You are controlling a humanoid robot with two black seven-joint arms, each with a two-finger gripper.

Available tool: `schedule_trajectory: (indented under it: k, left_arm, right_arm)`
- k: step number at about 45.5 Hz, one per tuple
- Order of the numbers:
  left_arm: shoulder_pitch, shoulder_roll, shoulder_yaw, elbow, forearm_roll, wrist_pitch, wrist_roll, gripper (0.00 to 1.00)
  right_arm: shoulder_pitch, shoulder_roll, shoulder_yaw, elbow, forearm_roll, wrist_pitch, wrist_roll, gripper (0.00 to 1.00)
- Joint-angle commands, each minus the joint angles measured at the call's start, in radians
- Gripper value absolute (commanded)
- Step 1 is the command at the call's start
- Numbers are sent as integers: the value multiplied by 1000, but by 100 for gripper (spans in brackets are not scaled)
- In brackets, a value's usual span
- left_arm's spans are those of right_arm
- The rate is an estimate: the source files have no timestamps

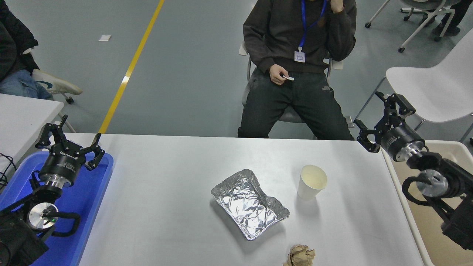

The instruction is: Clean the table surface

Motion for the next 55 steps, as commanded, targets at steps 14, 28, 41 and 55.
schedule_trajectory:
  k: [14,28,41,55]
  left_arm:
    - [0,0,0,0,0,-1,2,100]
    - [1,0,0,0,-1,0,0,100]
    - [1,0,0,0,0,0,0,100]
    - [0,0,0,0,0,-1,0,100]
  right_arm:
    - [-34,-98,-35,227,-377,-18,-33,99]
    - [122,-177,-285,258,-519,-7,-42,98]
    - [415,-243,-642,242,-518,-6,-45,99]
    - [602,-235,-896,291,-526,0,-46,99]
